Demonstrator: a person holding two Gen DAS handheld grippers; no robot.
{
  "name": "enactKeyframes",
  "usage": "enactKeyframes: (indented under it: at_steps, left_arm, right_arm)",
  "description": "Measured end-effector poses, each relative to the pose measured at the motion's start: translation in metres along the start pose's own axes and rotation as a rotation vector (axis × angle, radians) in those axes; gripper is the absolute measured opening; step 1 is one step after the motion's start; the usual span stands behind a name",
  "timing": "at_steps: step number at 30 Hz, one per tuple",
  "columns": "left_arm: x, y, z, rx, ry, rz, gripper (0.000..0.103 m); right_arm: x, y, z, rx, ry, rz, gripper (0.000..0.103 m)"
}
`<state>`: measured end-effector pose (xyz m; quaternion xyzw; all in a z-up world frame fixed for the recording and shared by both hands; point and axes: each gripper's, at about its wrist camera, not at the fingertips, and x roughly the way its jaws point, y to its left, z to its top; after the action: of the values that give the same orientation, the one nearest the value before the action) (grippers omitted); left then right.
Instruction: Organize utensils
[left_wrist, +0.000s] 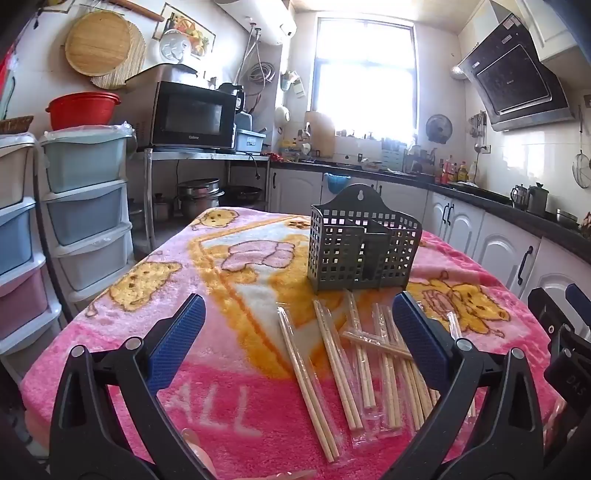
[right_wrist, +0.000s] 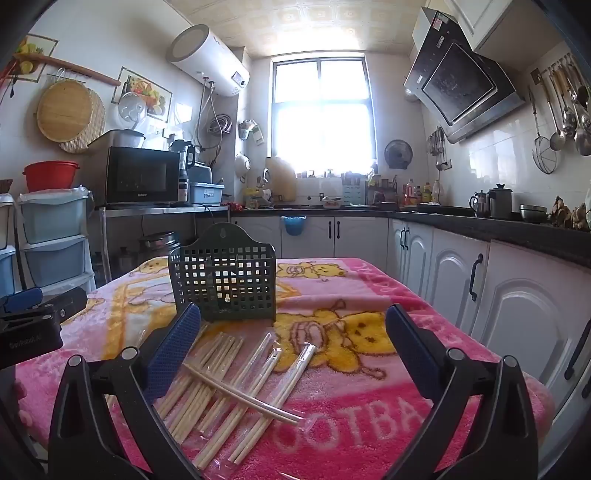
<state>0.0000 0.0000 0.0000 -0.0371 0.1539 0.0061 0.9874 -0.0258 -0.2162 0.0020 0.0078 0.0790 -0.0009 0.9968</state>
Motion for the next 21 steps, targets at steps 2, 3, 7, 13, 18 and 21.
enactKeyframes:
  at_steps: [2, 3, 7, 13, 18, 21]
  left_arm:
    - [-0.0002, 0.0000, 0.0000, 0.000, -0.003, 0.001, 0.094]
    - [-0.0004, 0.0000, 0.0000, -0.001, -0.003, 0.001, 0.094]
    - [0.0000, 0.0000, 0.0000, 0.000, -0.001, 0.001, 0.094]
    - [0.0007, -0.0012, 0.0006, -0.003, -0.001, 0.000, 0.094]
    - [-0.0001, 0.0002, 0.0000, -0.004, -0.002, -0.001, 0.094]
    - [-0.0001, 0.0001, 0.0000, -0.003, -0.002, -0.001, 0.094]
  right_arm:
    - [0.0002, 0.0001, 0.0001, 0.000, 0.001, 0.000, 0.097]
    - [0.0004, 0.0002, 0.0002, 0.000, 0.001, 0.000, 0.097]
    - [-0.0007, -0.0001, 0.0004, 0.003, -0.006, 0.001, 0.097]
    - [-0.0009, -0.0002, 0.0005, 0.004, -0.005, 0.000, 0.097]
    - [-0.0010, -0.0003, 0.0007, 0.002, -0.005, -0.001, 0.097]
    - [-0.0012, -0.0005, 0.0007, 0.005, -0.006, -0.001, 0.097]
